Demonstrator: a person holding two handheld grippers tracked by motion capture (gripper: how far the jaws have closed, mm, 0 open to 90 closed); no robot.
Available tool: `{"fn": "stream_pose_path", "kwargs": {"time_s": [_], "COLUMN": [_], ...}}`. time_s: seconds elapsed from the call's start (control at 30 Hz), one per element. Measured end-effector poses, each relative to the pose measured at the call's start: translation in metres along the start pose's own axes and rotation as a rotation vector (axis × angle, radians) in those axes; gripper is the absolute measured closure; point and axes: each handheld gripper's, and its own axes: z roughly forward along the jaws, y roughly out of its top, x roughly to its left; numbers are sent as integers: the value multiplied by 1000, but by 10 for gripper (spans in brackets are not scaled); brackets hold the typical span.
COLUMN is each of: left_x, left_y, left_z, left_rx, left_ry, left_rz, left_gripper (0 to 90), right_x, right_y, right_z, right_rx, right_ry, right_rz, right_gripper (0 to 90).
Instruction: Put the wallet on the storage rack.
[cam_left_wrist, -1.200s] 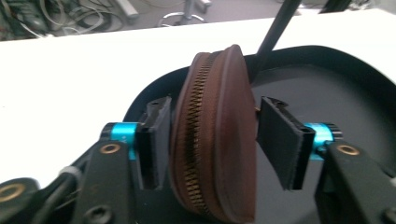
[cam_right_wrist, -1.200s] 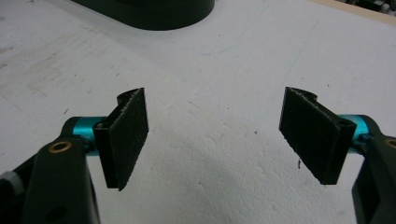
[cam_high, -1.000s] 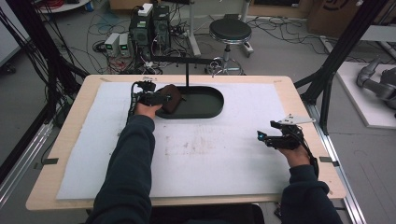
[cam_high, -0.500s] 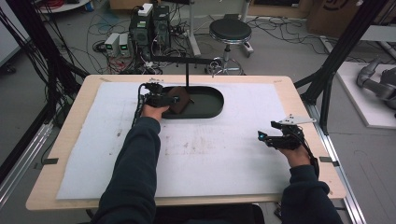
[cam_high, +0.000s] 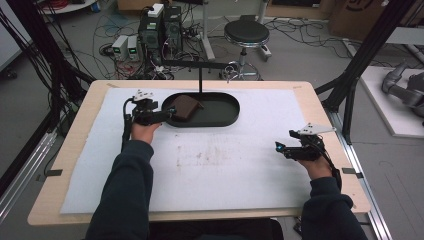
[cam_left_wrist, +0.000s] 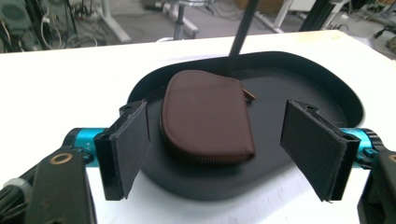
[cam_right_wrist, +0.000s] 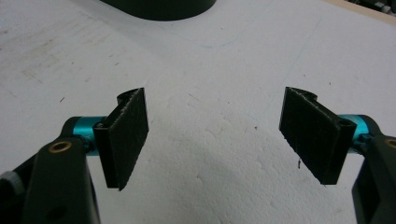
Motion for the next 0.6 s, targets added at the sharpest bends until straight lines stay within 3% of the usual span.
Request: {"fn": "stream_pose_path", "kwargs": {"time_s": [0.13, 0.37, 0.6], "left_x": [-2, -8, -10], "left_y": [-10, -23, -40], "left_z": [-27, -58, -75], "left_rx": [-56, -115, -139], "left_ry": [8, -32, -63], "left_rz": [43, 123, 126], "left_gripper": [233, 234, 230], "right_x": [1, 2, 4], "right_y": [0, 1, 1], "right_z": [1, 1, 0], "right_rx": [-5, -11, -12], "right_ry": [-5, -6, -15], "right_rz": [-18, -21, -21], "right_gripper": [209, 209, 209]}}
